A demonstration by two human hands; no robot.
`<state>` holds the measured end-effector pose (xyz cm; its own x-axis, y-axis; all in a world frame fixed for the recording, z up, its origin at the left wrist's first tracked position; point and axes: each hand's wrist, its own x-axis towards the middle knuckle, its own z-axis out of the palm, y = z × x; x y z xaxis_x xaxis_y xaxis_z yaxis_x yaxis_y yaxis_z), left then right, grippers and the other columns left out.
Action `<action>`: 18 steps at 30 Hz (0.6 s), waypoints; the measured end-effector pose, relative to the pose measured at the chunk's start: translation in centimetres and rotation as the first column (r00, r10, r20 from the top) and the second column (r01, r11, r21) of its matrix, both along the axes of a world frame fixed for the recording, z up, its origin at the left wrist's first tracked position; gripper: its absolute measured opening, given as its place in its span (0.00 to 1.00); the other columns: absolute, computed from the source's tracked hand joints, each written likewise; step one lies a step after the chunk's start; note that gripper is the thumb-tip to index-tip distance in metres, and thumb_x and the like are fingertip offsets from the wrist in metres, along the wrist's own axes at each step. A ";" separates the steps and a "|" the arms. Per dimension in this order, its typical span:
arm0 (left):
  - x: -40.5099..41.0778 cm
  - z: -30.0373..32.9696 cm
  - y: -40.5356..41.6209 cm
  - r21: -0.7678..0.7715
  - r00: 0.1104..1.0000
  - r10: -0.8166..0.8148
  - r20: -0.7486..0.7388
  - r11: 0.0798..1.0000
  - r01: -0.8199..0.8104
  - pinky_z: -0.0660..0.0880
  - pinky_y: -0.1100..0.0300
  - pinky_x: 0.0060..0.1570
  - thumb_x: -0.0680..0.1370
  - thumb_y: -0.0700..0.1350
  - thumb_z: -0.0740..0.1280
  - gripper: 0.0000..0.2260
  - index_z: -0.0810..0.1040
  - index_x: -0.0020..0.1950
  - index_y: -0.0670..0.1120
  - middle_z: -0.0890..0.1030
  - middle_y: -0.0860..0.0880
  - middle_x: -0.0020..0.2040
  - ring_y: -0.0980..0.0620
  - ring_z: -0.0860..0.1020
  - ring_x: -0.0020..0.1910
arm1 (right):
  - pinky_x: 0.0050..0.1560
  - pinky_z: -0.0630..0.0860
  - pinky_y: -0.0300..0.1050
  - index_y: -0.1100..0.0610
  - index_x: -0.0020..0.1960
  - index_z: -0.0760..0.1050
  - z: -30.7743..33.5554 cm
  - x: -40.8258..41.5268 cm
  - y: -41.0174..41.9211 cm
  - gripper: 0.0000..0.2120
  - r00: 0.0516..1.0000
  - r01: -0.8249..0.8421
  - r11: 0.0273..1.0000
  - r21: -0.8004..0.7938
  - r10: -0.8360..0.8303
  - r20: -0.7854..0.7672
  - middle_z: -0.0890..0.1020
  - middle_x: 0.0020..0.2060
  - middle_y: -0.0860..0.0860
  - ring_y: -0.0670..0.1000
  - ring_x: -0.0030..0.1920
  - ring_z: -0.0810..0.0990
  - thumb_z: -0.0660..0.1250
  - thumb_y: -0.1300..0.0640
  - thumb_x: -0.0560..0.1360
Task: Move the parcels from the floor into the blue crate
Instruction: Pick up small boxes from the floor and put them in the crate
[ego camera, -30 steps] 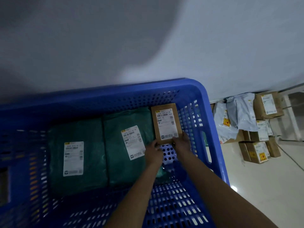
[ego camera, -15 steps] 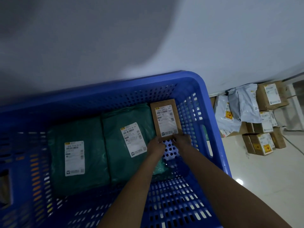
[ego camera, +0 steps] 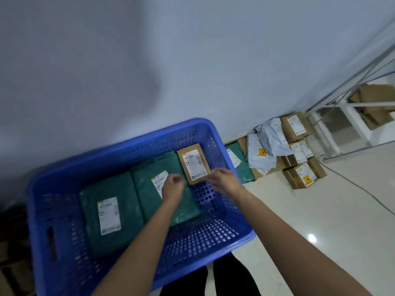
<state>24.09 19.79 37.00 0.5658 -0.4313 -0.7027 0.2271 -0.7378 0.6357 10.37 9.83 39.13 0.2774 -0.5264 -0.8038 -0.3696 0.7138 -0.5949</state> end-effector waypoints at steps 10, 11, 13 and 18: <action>-6.2 10.5 -4.0 -0.229 1.000 0.002 0.003 0.973 -0.001 0.74 0.52 0.56 0.76 0.40 0.65 0.04 0.77 0.49 0.47 0.79 0.46 0.54 0.47 0.77 0.53 | 0.60 0.76 0.53 0.59 0.54 0.75 12.0 -10.3 -4.7 0.08 0.975 0.178 0.970 -0.164 -0.151 0.164 0.82 0.51 0.59 0.55 0.49 0.82 0.61 0.57 0.80; -7.2 11.3 -4.6 -0.247 1.000 -0.002 0.012 0.969 0.005 0.74 0.51 0.57 0.77 0.39 0.65 0.04 0.77 0.49 0.47 0.79 0.47 0.54 0.47 0.77 0.53 | 0.59 0.76 0.52 0.61 0.56 0.74 12.1 -11.9 -5.3 0.09 0.974 0.192 0.967 -0.169 -0.166 0.153 0.81 0.52 0.59 0.54 0.49 0.82 0.61 0.56 0.81; -9.6 12.7 -5.8 -0.274 1.000 -0.015 0.027 0.961 0.022 0.74 0.52 0.57 0.77 0.40 0.65 0.04 0.77 0.49 0.48 0.79 0.49 0.52 0.49 0.77 0.53 | 0.61 0.75 0.54 0.64 0.61 0.73 12.1 -15.3 -6.5 0.14 0.977 0.196 0.966 -0.170 -0.177 0.120 0.81 0.55 0.60 0.56 0.53 0.82 0.60 0.56 0.81; -17.9 14.6 -9.5 -0.312 0.994 -0.071 0.078 0.946 0.092 0.74 0.55 0.51 0.77 0.41 0.65 0.04 0.76 0.45 0.50 0.79 0.48 0.52 0.49 0.77 0.51 | 0.63 0.74 0.54 0.59 0.56 0.75 11.8 -24.1 -9.1 0.09 0.977 0.203 0.969 -0.139 -0.191 0.098 0.82 0.55 0.59 0.58 0.56 0.81 0.60 0.55 0.81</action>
